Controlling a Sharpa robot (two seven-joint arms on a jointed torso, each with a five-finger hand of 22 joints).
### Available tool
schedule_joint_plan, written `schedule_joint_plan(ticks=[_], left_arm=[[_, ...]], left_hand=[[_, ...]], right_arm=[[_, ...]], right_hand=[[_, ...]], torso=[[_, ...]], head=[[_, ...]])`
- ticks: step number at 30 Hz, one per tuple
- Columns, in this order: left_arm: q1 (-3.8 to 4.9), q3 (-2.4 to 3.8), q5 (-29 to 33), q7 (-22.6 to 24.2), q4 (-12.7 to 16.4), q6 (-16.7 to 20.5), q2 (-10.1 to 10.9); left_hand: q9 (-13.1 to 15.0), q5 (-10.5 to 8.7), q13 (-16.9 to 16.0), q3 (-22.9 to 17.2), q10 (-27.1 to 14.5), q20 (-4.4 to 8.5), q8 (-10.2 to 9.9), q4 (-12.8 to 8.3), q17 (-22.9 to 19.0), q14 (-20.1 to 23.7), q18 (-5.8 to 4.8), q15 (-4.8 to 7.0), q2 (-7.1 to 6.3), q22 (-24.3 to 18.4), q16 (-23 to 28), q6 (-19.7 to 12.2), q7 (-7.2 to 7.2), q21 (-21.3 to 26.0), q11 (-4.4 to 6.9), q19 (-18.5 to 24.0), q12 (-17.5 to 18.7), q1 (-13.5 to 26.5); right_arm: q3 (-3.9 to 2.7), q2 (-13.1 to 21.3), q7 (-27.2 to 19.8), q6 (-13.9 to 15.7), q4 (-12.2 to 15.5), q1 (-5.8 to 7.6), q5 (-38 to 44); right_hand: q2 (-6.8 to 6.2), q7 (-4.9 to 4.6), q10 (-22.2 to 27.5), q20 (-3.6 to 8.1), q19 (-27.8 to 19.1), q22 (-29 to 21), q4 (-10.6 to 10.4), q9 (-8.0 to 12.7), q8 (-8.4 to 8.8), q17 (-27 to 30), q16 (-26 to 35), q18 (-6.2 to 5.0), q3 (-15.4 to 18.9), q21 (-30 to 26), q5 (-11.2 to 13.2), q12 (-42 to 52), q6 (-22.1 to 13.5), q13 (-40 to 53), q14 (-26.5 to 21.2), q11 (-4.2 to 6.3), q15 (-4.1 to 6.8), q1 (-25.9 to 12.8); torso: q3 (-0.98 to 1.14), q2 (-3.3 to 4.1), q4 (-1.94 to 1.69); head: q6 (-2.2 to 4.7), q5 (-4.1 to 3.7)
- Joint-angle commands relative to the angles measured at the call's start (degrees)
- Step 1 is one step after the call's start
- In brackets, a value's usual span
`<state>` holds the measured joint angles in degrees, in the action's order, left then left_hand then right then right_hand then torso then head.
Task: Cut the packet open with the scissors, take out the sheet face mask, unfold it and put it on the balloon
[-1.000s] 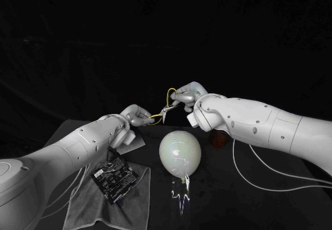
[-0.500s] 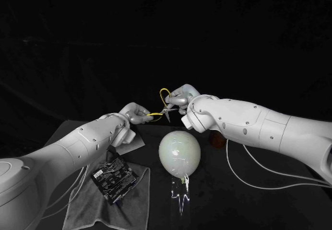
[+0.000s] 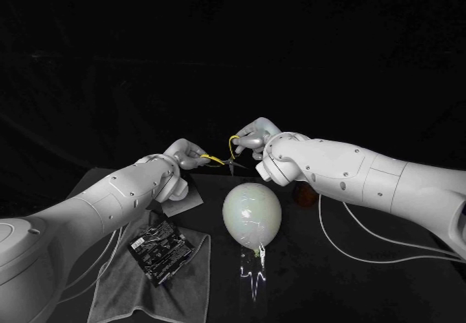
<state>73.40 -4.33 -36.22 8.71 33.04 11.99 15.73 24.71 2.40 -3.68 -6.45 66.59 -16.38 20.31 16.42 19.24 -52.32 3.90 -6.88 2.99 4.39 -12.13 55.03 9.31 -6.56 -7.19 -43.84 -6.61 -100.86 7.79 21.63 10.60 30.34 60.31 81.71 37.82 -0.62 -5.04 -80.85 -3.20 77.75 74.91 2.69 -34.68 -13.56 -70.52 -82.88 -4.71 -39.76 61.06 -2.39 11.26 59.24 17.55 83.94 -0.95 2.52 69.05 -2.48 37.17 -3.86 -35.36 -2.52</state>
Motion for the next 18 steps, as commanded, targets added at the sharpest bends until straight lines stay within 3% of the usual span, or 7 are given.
schedule_joint_plan(ticks=[1, 5, 8, 10, 13, 14, 18], left_arm=[[0.51, 0.09, -1.47, 0.32, 0.67, 3.03, -0.16], [1.19, 0.12, -0.86, 0.62, 1.49, 4.58, -0.21], [1.91, 0.15, -0.39, 0.78, 2.37, 5.39, -0.25], [2.29, 0.17, -0.20, 0.85, 3.01, 5.64, -0.26], [2.85, 0.22, 0.00, 1.04, 4.24, 6.07, -0.30], [2.95, 0.23, 0.04, 1.08, 4.56, 6.15, -0.33], [3.25, 0.27, 0.15, 1.23, 5.82, 6.30, -0.54]], left_hand=[[0.19, 0.24, 0.06, -0.35, 0.41, 0.05, 0.27, -0.01, 0.08, -0.06, 1.05, -0.09, -0.65, -0.06, 0.10, -0.20, 0.26, 0.06, 0.02, -0.39, 0.40, -0.13], [0.50, 0.30, -0.16, -1.74, 1.82, 0.86, 0.49, -0.67, 0.99, -3.23, 2.47, 0.88, -0.64, 0.64, -1.84, -0.49, 0.20, -1.53, 0.56, -3.23, 0.17, -1.24], [-0.04, 0.98, -0.19, -12.60, 2.48, 1.14, -0.23, 0.09, 1.66, -2.96, 3.51, 0.70, -4.39, 2.02, -3.60, -0.27, 0.70, -3.83, 0.43, -4.54, 1.20, 0.26], [-0.04, 0.98, -0.19, -12.60, 2.48, 1.14, -0.23, 0.09, 1.66, -2.96, 3.51, 0.70, -4.39, 2.02, -3.60, -0.27, 0.70, -3.83, 0.43, -4.54, 1.20, 0.26], [0.03, 0.36, -0.30, -16.41, 3.01, 1.15, -0.11, -0.72, 1.95, -2.79, 3.57, 0.91, -6.22, 2.48, -4.38, 0.01, 0.51, -4.39, 0.36, -4.10, 1.29, 1.84], [0.28, 0.25, -0.38, -21.16, 3.37, 1.10, 0.12, -2.25, 2.36, -2.38, 3.59, 0.91, -8.35, 3.22, -5.47, 0.12, 0.54, -5.35, 0.38, -3.52, 1.52, 4.86], [0.53, 0.38, -0.45, -23.76, 3.62, 1.06, 0.37, -3.75, 2.62, -2.13, 3.59, 0.94, -9.03, 3.77, -6.23, 0.23, 0.53, -6.05, 0.38, -3.07, 1.58, 7.05]], right_arm=[[0.11, -0.52, 1.88, -2.35, -0.56, 0.01, 5.37], [0.33, -1.06, 3.24, -3.68, -1.19, -0.03, 8.45], [0.47, -1.60, 3.70, -3.91, -1.82, -0.10, 10.25], [0.51, -1.95, 3.70, -3.64, -2.23, -0.16, 10.77], [0.56, -2.79, 3.48, -2.93, -3.14, -0.32, 11.25], [0.57, -3.04, 3.38, -2.70, -3.39, -0.37, 11.31], [0.58, -4.10, 2.89, -1.91, -4.36, -0.59, 11.44]], right_hand=[[0.20, -0.02, 0.17, -0.02, 0.54, 7.23, 0.02, -9.82, -1.47, 0.63, 0.38, -0.67, -0.25, 1.42, -0.39, -0.13, 0.33, 0.10, 2.22, 0.11, 0.47, -0.26], [0.20, -0.01, 0.14, -0.01, 1.89, 8.13, -0.02, -9.90, -1.47, 1.55, 0.70, -0.08, -0.30, 4.49, -0.39, -0.13, 0.32, 0.14, 2.10, 0.12, 0.49, -0.44], [0.21, 0.00, 0.15, 0.00, 2.08, 8.26, -0.04, -9.93, -1.47, 1.48, 0.67, -0.01, -0.34, 4.90, -0.39, -0.15, 0.31, 0.15, 2.14, 0.13, 0.50, -0.50], [0.21, 0.00, 0.18, 0.00, 2.17, 8.31, -0.05, -9.96, -1.46, 1.47, 0.65, 0.02, -0.37, 5.06, -0.39, -0.18, 0.28, 0.15, 2.17, 0.13, 0.51, -0.58], [0.20, 0.00, 0.18, 0.00, 2.24, 8.36, -0.04, -9.97, -1.46, 1.42, 0.63, 0.05, -0.39, 5.21, -0.39, -0.19, 0.28, 0.16, 2.19, 0.13, 0.51, -0.59], [0.20, 0.00, 0.18, 0.00, 2.24, 8.36, -0.04, -9.97, -1.46, 1.42, 0.63, 0.05, -0.39, 5.21, -0.39, -0.19, 0.28, 0.16, 2.19, 0.13, 0.51, -0.59], [0.21, 0.01, 0.18, 0.00, 2.32, 8.41, -0.02, -9.99, -1.46, 1.42, 0.62, 0.07, -0.43, 5.37, -0.39, -0.20, 0.28, 0.16, 2.20, 0.14, 0.51, -0.60]], torso=[[0.03, -0.05, -0.09], [0.00, -0.03, -0.03], [0.01, -0.01, -0.05], [0.02, -0.01, -0.07], [0.03, 0.04, -0.11], [0.02, 0.05, -0.09], [0.01, 0.05, -0.05]], head=[[0.03, -0.14], [-0.06, -0.09], [0.06, 0.00], [0.04, -0.02], [0.03, 0.01], [0.03, -0.02], [0.05, -0.11]])
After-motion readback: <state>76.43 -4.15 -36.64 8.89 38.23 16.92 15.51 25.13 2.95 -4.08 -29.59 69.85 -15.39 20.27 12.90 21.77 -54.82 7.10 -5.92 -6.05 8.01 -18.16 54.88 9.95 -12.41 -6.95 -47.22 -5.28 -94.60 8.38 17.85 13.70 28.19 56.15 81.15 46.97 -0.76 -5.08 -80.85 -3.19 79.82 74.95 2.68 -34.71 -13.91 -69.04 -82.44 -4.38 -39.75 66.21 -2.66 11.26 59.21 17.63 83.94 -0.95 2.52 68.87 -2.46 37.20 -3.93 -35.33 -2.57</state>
